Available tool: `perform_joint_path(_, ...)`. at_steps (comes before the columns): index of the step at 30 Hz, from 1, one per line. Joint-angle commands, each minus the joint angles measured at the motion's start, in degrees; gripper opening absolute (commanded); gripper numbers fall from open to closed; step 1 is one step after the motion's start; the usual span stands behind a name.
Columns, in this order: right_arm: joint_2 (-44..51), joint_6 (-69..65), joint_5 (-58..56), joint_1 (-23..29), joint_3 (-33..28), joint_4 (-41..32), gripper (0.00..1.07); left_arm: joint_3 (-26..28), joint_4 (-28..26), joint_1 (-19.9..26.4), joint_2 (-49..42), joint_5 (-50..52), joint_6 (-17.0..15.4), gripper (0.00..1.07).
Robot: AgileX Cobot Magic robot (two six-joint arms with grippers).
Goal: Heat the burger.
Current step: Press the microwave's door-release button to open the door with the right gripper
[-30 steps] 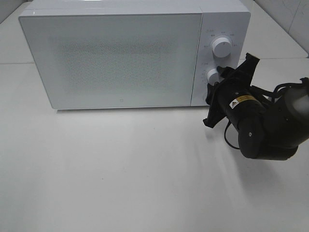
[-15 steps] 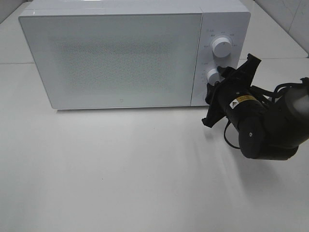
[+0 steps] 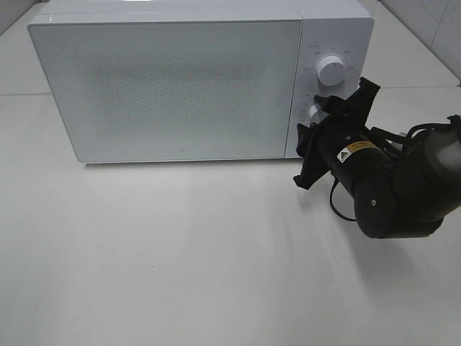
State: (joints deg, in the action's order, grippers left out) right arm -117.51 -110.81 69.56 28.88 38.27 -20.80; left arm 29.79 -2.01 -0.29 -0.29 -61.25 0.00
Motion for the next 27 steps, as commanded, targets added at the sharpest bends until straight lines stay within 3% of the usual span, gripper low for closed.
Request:
perform_joint_path(1, 0.29, 0.11, 1.83, 0.11, 0.74, 2.06, 0.61, -0.17, 0.0, 0.11, -0.92, -0.17, 0.0, 1.01)
perform_joint_path(9, 0.29, 0.11, 2.18, 0.11, 0.74, 2.06, 0.66, -0.17, 0.0, 0.11, -0.92, -0.17, 0.0, 1.01)
perform_joint_path(27, 1.03, 3.95, 3.15, 0.11, -0.57, 1.6, 0.66, -0.17, 0.0, 0.11, -0.92, -0.17, 0.0, 1.01)
